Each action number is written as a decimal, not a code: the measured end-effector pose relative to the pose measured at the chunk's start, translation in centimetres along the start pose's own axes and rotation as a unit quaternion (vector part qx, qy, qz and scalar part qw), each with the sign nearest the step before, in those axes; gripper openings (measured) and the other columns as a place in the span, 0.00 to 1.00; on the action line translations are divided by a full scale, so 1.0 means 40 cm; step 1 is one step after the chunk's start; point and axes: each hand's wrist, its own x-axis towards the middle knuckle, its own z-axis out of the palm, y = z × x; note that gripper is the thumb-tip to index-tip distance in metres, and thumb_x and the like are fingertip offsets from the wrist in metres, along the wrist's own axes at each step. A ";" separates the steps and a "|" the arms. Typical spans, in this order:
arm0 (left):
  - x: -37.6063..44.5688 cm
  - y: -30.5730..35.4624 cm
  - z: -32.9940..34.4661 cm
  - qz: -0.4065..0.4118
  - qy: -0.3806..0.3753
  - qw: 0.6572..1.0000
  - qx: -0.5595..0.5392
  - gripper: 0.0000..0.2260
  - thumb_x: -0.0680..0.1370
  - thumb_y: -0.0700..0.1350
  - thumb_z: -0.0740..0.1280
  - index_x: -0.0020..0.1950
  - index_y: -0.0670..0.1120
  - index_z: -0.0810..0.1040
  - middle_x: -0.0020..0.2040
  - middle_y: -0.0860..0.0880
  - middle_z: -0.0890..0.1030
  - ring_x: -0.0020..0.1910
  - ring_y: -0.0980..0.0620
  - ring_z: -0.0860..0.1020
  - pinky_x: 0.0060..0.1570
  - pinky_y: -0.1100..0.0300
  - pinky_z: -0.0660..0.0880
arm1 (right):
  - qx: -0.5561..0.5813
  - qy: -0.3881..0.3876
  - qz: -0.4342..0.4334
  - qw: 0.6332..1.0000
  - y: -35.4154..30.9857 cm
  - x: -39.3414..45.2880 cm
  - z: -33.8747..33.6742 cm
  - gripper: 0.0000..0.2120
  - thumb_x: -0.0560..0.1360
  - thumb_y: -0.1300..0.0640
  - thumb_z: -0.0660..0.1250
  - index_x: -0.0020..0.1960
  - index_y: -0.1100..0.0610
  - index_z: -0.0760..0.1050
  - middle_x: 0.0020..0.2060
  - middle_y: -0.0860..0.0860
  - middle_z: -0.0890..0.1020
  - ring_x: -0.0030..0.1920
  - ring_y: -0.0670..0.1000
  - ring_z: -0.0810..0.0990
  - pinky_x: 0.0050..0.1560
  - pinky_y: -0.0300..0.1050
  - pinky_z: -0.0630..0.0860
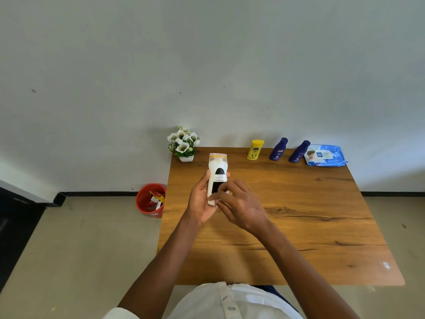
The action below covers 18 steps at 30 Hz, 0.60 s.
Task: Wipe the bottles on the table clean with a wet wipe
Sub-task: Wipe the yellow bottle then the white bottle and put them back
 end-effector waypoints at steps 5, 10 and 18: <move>-0.011 -0.025 0.020 0.002 -0.020 1.000 -0.018 0.22 0.84 0.50 0.58 0.75 0.39 0.68 0.58 0.40 0.81 0.57 0.47 0.80 0.57 0.53 0.78 | -0.029 0.054 0.043 0.997 0.039 0.024 -0.033 0.09 0.79 0.53 0.66 0.57 0.52 0.81 0.50 0.52 0.79 0.50 0.54 0.77 0.47 0.49 0.74; -0.018 -0.057 0.022 0.020 -0.019 0.999 0.018 0.21 0.85 0.48 0.58 0.75 0.41 0.69 0.60 0.41 0.80 0.57 0.48 0.79 0.55 0.54 0.77 | -0.046 0.116 0.152 0.981 0.069 0.059 -0.048 0.08 0.80 0.53 0.67 0.57 0.51 0.81 0.49 0.51 0.80 0.48 0.54 0.77 0.46 0.51 0.74; -0.013 -0.037 0.010 0.033 -0.021 0.999 0.015 0.25 0.84 0.53 0.59 0.77 0.41 0.67 0.62 0.41 0.79 0.59 0.47 0.77 0.60 0.53 0.74 | 0.024 0.114 0.198 0.973 0.043 0.036 -0.022 0.08 0.79 0.57 0.69 0.57 0.55 0.80 0.49 0.51 0.80 0.49 0.51 0.77 0.45 0.48 0.76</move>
